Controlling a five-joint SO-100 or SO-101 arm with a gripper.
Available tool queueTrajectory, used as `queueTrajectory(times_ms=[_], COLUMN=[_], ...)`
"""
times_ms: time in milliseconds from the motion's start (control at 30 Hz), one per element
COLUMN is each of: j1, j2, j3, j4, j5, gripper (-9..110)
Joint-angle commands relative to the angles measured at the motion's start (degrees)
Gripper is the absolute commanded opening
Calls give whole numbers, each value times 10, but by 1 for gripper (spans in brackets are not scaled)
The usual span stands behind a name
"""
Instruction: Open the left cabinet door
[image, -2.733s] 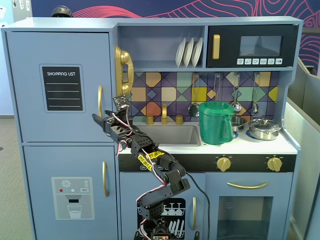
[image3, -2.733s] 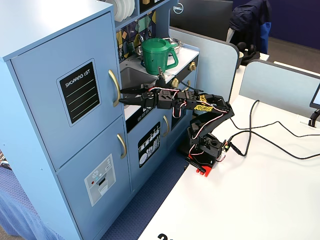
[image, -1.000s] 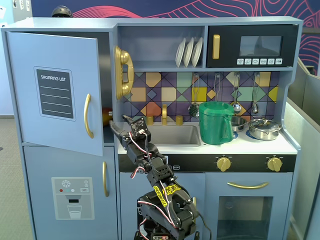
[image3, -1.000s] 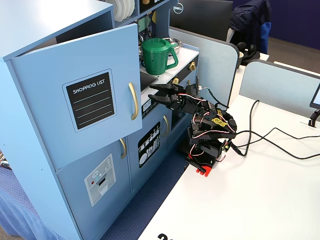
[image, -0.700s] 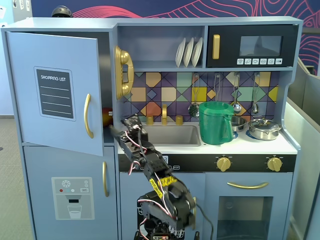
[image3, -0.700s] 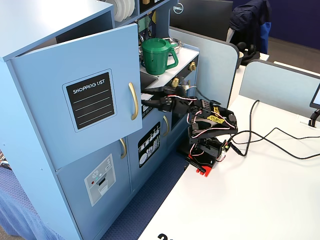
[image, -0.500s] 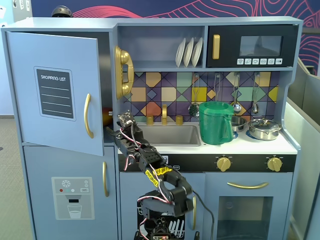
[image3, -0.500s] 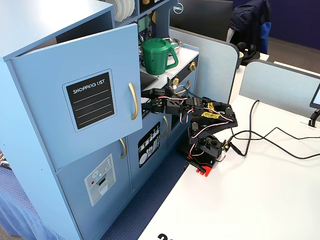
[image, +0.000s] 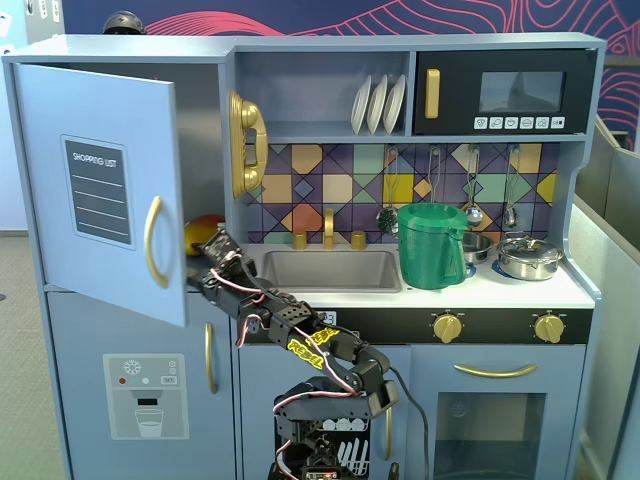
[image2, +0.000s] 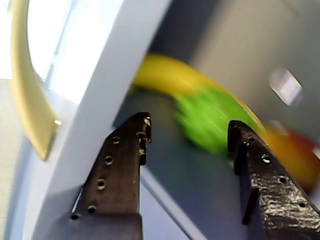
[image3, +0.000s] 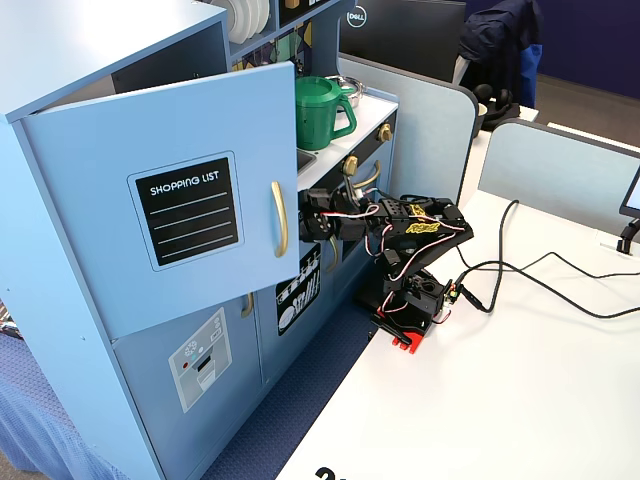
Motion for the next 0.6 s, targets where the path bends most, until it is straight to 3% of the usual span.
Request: queueTrajectory(times_ms=[0,567], j1=[-57,-257], j2=[1,-127], j3=[-46,-93], j4=[-37,-137], j5=[-35,-137], gripper=[12,11])
